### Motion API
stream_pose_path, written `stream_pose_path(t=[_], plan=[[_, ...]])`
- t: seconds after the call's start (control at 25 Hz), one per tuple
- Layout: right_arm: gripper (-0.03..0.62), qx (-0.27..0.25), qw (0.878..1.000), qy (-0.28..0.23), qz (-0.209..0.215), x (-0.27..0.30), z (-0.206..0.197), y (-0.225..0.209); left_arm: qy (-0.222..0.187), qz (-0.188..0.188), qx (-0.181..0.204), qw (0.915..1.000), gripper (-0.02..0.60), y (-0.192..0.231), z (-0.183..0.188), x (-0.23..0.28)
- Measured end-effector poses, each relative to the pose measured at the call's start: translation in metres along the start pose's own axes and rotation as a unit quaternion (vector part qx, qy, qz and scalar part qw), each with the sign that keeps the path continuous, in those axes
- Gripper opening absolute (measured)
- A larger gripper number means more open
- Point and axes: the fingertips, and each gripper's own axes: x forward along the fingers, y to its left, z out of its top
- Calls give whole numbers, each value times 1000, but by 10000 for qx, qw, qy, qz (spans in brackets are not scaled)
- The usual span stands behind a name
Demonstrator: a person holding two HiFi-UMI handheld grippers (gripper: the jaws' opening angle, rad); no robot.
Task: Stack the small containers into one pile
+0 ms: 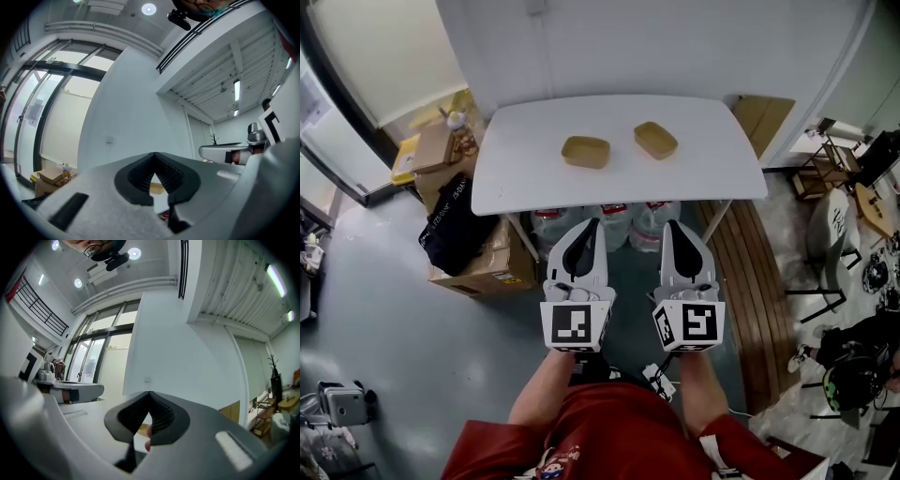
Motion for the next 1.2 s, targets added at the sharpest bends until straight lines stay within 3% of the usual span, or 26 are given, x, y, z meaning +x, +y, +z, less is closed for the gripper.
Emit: stream_pose_path(t=[0.28,0.56,1.2], plan=[[0,-92,9998,122,-92,61,-15,-3,49,-132,-38,9999,2,36,-13,53],[0,-139,9995,159,-221,145,-19,3,188,-221,-106,9995,2,99,-24,111],[0,-207,9992,2,-333,287,-21,33,-197,-241,-105,9995,2,217,-19,201]])
